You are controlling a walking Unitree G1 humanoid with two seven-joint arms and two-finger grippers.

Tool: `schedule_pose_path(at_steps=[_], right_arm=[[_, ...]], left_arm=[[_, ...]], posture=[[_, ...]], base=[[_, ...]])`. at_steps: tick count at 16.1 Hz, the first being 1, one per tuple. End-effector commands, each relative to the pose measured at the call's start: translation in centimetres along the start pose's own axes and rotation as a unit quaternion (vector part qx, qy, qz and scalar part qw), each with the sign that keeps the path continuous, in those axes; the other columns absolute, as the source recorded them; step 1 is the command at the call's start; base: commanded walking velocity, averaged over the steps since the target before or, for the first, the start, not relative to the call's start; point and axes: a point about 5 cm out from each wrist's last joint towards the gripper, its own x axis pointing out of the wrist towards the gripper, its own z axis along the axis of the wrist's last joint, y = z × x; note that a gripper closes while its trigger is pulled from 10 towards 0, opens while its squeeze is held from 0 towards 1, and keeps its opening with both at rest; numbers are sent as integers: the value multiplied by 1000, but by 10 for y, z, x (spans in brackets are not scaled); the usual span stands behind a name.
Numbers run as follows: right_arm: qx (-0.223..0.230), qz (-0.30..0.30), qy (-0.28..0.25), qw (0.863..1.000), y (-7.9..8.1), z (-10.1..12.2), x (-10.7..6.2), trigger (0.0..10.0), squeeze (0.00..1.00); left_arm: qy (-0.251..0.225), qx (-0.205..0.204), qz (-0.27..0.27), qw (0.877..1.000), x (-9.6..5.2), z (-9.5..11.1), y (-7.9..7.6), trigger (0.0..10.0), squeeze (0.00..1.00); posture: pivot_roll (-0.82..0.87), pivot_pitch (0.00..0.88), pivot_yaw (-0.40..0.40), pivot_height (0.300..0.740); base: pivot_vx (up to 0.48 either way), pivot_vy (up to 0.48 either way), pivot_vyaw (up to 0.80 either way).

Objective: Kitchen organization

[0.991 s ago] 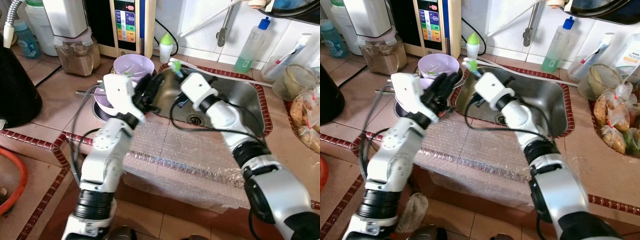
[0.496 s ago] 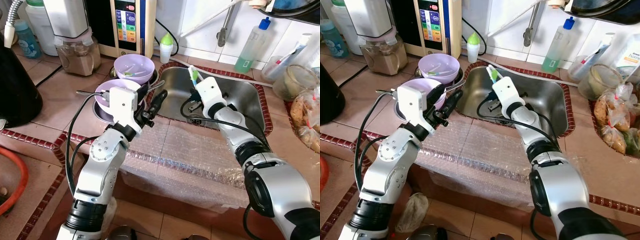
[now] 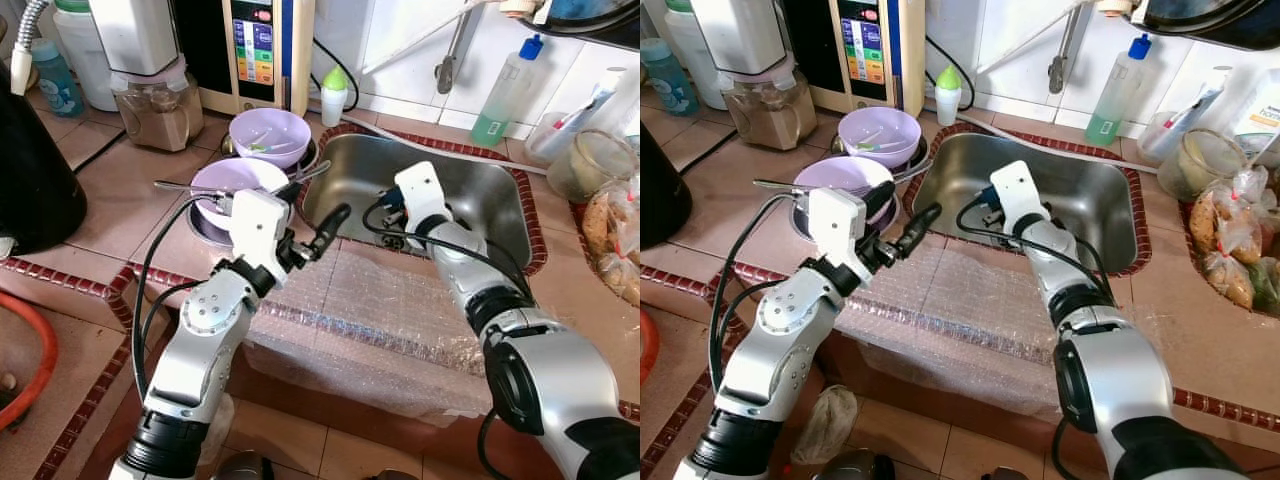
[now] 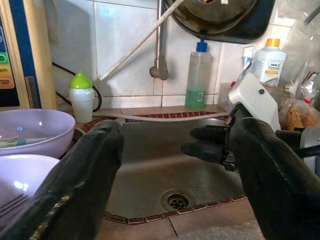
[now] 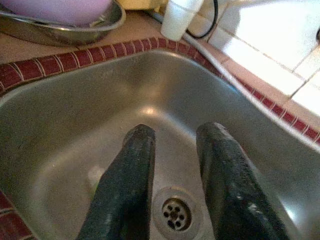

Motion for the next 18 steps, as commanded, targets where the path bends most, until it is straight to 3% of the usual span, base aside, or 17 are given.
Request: schedule_pose_path(at_steps=[1, 5, 10, 14, 16, 18], right_arm=[[27, -15, 13, 999, -7, -5, -2, 10000, 1000], [55, -24, -8, 998, -11, 0, -2, 10000, 1000], [106, -16, -122, 987, -6, 19, -6, 10000, 1000], [73, -14, -188, 979, 3, 18, -26, 10000, 1000], [67, -21, -192, 979, 3, 10, -37, 10000, 1000], [74, -23, -185, 980, 5, 0, -50, 10000, 1000]], left_arm=[[-7, 17, -16, 1000, 1, 5, -4, 10000, 1000], [-6, 23, -11, 1000, 0, 4, -4, 10000, 1000], [-42, 55, 84, 994, -1, 15, 19, 10000, 1000], [-67, 61, 165, 982, -3, 26, 42, 10000, 1000], [-73, 54, 185, 979, -3, 27, 50, 10000, 1000], [-84, 36, 248, 964, -5, 30, 67, 10000, 1000]], posture=[[65, 0, -40, 740], [66, 0, -42, 740], [56, 0, -40, 740], [33, 0, -30, 740], [22, 0, -27, 740], [17, 0, -25, 740]], base=[[0, 0, 0], [0, 0, 0], [0, 0, 0], [0, 0, 0], [0, 0, 0], [0, 0, 0]])
